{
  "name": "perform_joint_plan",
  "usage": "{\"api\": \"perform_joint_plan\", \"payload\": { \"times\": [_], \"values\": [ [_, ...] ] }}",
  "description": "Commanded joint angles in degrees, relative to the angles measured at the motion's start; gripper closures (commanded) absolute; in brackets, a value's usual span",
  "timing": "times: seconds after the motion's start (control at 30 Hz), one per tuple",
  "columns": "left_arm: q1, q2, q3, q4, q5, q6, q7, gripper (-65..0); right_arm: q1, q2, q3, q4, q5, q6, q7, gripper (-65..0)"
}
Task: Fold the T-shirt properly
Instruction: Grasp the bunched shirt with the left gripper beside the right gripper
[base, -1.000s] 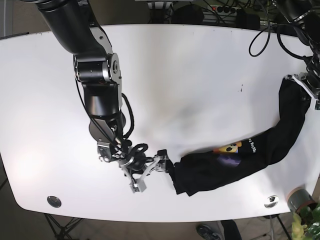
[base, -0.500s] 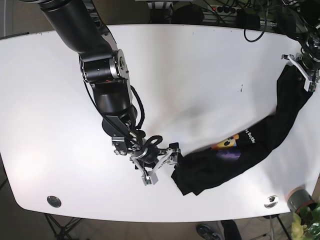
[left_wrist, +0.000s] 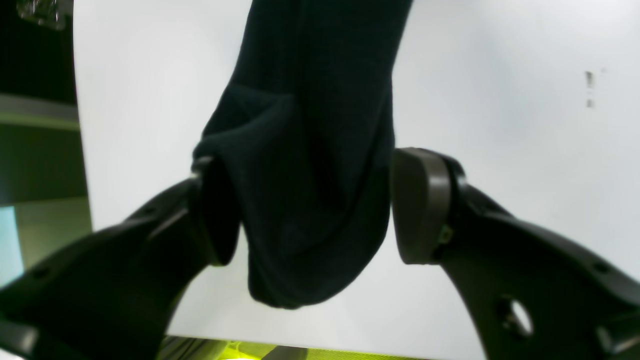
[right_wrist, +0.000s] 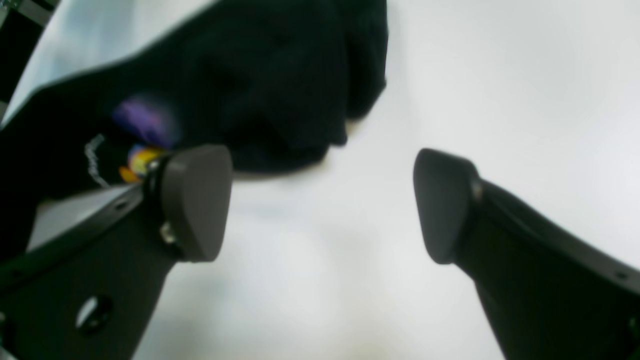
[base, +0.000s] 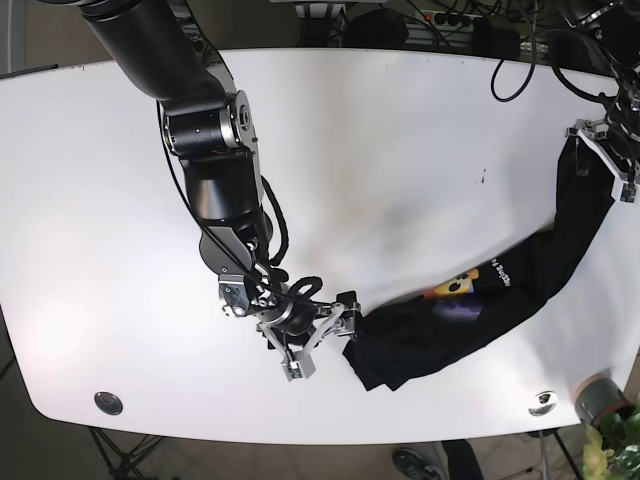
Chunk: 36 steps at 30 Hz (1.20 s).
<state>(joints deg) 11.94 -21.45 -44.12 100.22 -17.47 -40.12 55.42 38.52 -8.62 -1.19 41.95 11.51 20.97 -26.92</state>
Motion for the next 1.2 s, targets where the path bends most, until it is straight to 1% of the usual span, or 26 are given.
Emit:
{"api": "perform_joint_plan", "payload": {
  "times": [0.0, 0.1, 0.17, 0.3, 0.4, 0.47, 0.53, 0.6, 0.67, 0.77, 0.8, 0.87, 0.97, 1.07, 1.13, 1.17],
  "values": [
    [-2.23, -1.36, -0.32, 0.74, -0.68, 0.12, -0.52, -43.9, 0.91, -0.38, -0.08, 5.30, 0.32, 0.52, -1.26, -53.3],
    [-5.75, -1.01, -0.32, 0.74, -2.53, 0.12, -0.08, -43.9, -0.41, -0.38, -0.17, 9.17, 0.40, 0.52, -3.37, -53.3],
    [-8.12, -0.04, 0.03, 0.74, -6.13, 0.12, 1.33, -44.0, -1.29, -0.38, -0.17, 11.28, 0.84, 0.43, -4.78, -53.3],
    [-12.52, 0.75, 3.37, 0.74, -12.37, 0.12, 4.23, -44.0, -3.14, -0.38, -0.17, 15.14, 0.84, 0.35, -6.71, -53.3],
    [-15.42, 1.45, 6.36, 0.65, -12.90, 0.12, 3.79, -44.0, -4.63, -0.30, -0.17, 17.96, 0.58, 0.35, -7.24, -53.3],
    [-17.79, 2.68, 8.73, -0.14, -11.67, 0.12, 2.82, -44.0, -5.60, -0.30, -0.17, 19.98, 0.67, 0.35, -8.64, -53.3],
    [-20.78, 3.74, 11.37, -2.16, -9.29, 3.68, 0.71, -44.4, -6.30, -0.30, -0.08, 22.09, 0.76, 0.35, -10.14, -53.3],
    [-24.12, 4.44, 14.98, -6.03, -5.95, 6.93, -2.36, -44.4, -7.62, -0.30, 0.09, 24.29, 0.76, 0.35, -11.11, -53.3],
    [-27.11, 4.71, 18.49, -9.98, -2.70, 9.39, -5.09, -44.4, -8.85, -0.30, 0.18, 26.75, 0.76, 0.43, -11.81, -53.3],
    [-32.03, 4.88, 24.03, -17.90, 2.40, 13.44, -11.86, -44.4, -10.43, -0.21, 0.18, 29.39, 0.76, 0.52, -13.39, -53.3],
    [-33.09, 5.23, 25.26, -20.01, 3.28, 14.23, -13.62, -44.4, -10.87, -0.21, 0.27, 29.74, 0.76, 0.52, -13.65, -53.3],
    [-35.73, 5.94, 27.72, -26.42, 6.00, 16.60, -18.98, -44.4, -11.93, -0.04, 0.27, 30.35, 0.76, 0.52, -13.83, -53.3],
    [-39.59, 6.29, 30.62, -35.65, 10.13, 21.00, -25.31, -44.4, -13.69, 0.58, 0.27, 31.76, 0.76, 0.52, -13.83, -53.3],
    [-42.85, 6.38, 33.79, -44.44, 13.12, 24.69, -30.67, -44.4, -15.09, 0.75, 0.27, 32.90, 0.76, 0.52, -13.83, -53.3],
    [-44.78, 6.38, 35.02, -49.63, 13.74, 26.18, -34.01, -44.4, -15.62, 0.75, 0.27, 33.17, 0.76, 0.52, -13.74, -53.3],
    [-46.01, 6.38, 35.90, -53.76, 13.91, 26.80, -36.82, -44.4, -15.89, 0.75, 0.27, 33.43, 0.76, 0.52, -13.74, -53.3]
  ]
}}
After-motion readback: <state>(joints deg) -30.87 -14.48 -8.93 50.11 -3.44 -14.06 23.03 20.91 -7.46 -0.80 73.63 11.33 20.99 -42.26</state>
